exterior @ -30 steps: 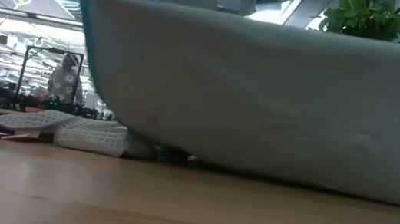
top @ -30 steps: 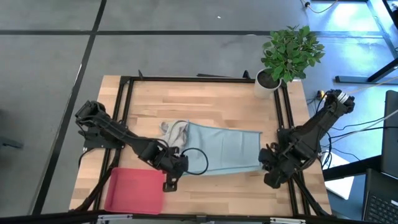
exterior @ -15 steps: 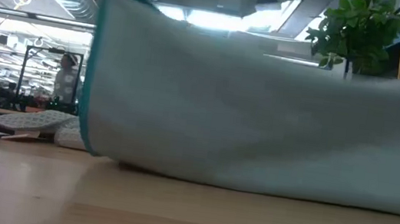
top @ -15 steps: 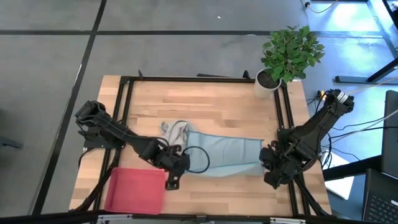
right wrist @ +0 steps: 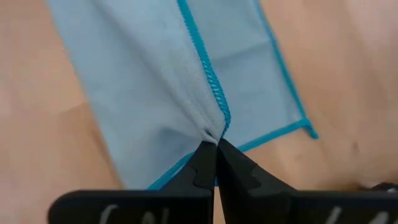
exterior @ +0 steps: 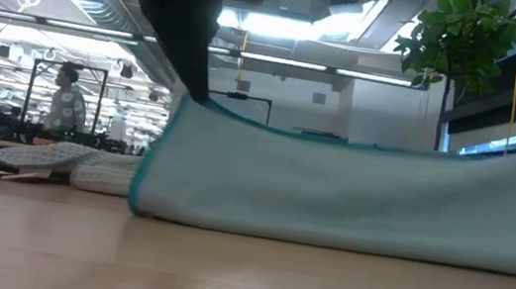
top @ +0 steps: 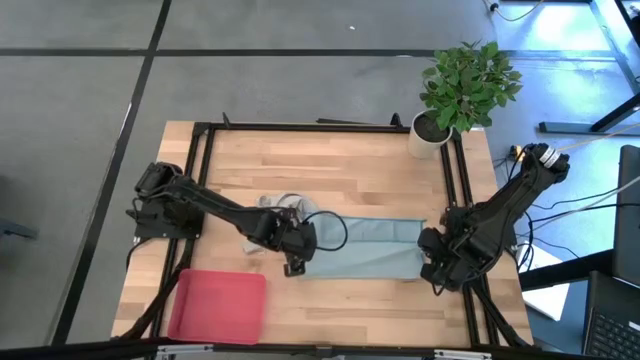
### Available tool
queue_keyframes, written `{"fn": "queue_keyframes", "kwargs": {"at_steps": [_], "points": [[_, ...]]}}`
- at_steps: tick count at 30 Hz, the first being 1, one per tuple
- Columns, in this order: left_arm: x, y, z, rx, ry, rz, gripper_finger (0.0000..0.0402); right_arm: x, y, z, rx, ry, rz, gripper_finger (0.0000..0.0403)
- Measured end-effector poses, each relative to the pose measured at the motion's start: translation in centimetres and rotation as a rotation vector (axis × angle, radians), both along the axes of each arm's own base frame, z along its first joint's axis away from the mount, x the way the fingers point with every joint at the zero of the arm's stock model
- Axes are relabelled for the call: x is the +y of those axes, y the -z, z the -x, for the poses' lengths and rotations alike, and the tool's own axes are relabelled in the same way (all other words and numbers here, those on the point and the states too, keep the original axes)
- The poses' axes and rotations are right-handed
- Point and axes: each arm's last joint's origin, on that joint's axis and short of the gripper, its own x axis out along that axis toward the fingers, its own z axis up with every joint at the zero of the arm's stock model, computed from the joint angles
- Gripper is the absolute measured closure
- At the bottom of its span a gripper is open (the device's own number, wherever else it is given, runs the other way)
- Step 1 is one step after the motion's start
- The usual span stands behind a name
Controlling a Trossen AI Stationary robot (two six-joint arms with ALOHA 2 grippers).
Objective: Roll microfiber towels into tight, uniform cylinder then place into a basket
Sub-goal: Fold the blue towel
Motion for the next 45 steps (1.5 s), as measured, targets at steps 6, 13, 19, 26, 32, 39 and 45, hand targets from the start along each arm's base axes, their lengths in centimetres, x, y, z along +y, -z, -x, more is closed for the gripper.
{"fn": "queue_keyframes", "kwargs": {"at_steps": [6, 13, 19, 26, 32, 39, 45], "points": [[1.7, 0.2, -0.6, -0.016, -0.072, -0.057, 0.0402, -0.5, 0.5, 0.3, -0.006, 0.038, 0.049, 0.0393], [2.7, 2.2, -1.6, 0.039, -0.101, -0.078, 0.0402, -1.5, 0.5, 0.3, 0.014, 0.08, 0.12, 0.0393], [3.2, 2.7, -1.8, 0.039, -0.117, -0.145, 0.0402, -2.4, 0.4, -0.4, -0.024, 0.105, 0.191, 0.0393], [3.4, 2.6, -1.9, 0.009, -0.152, -0.218, 0.0402, -3.5, 1.8, -0.1, 0.026, 0.141, 0.236, 0.0393], [4.0, 2.5, -2.0, -0.003, -0.187, -0.25, 0.0402, -4.2, 2.4, 0.1, 0.051, 0.163, 0.262, 0.0393], [4.9, 3.1, -2.5, -0.007, -0.223, -0.257, 0.0402, -4.3, 2.4, 0.0, 0.039, 0.165, 0.276, 0.0393], [6.1, 3.6, -3.3, -0.033, -0.259, -0.255, 0.0402, -4.3, 2.4, 0.0, 0.035, 0.165, 0.283, 0.0393]]}}
